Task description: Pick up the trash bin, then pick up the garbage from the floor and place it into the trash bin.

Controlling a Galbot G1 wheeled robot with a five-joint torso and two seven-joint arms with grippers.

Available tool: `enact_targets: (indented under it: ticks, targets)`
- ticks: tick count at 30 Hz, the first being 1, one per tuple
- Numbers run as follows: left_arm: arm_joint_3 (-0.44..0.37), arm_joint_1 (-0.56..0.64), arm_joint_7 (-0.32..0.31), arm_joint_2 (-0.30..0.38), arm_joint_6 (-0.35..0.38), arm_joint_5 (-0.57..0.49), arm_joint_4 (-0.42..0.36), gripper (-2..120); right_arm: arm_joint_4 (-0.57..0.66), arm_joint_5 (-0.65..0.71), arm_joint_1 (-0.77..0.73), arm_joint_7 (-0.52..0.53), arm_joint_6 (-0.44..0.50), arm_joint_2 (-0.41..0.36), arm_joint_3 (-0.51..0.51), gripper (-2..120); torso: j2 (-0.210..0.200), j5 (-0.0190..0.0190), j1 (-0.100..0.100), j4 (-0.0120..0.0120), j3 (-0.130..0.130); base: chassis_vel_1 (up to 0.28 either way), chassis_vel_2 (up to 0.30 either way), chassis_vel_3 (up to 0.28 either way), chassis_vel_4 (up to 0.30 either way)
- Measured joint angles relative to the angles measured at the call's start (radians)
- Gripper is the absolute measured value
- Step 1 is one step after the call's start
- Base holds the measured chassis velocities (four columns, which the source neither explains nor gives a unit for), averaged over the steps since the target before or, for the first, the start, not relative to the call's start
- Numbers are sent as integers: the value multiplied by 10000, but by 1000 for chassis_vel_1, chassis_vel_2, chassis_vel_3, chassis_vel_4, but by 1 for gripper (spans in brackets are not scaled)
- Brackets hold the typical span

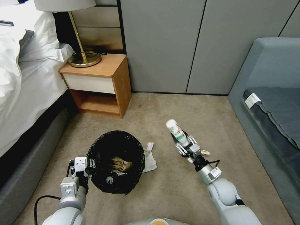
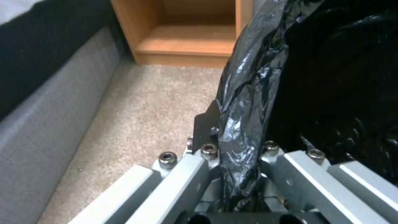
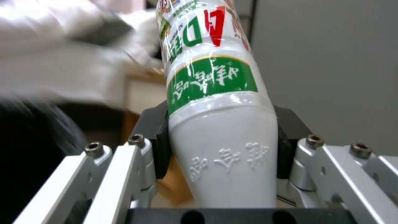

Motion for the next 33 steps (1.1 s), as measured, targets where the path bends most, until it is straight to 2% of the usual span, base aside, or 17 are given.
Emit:
enact_targets:
  ticks: [1,3,4,7,12,15,25,33]
  targets:
    - [0,0,0,0,0,0,0,1,0,0,0,0,0,0,0,42,0,0,0,0,0,0,0,0,0]
    - [54,3,5,9,5,-1,9,1,857,279,-180,185,-244,-137,-738,42,1,-8,0,-1,-1,0,0,0,0]
    - [82,15,25,15,5,-8,9,1,1089,288,-255,216,-378,-216,-1186,42,1,0,-1,0,0,0,0,0,0]
    - [114,42,37,16,6,-8,9,1,1238,146,-331,262,-481,-327,-1786,42,1,-6,0,-1,-1,0,0,0,0]
    - [168,98,37,2,3,-7,-9,1,1049,-291,-379,324,-513,-371,-2518,42,1,-5,0,-2,0,0,0,0,0]
    - [296,168,37,-15,-8,14,-60,1,512,-708,-208,433,-518,-315,-3149,42,1,-2,-1,-1,0,0,0,0,0]
    - [540,261,37,-89,-45,150,-92,1,-722,-942,598,621,-692,121,-3842,42,1,-3,0,-1,0,0,0,0,0]
    - [586,256,39,-121,-61,165,-93,1,-1321,-1007,880,714,-722,336,-3968,42,1,-2,0,-1,0,0,0,0,0]
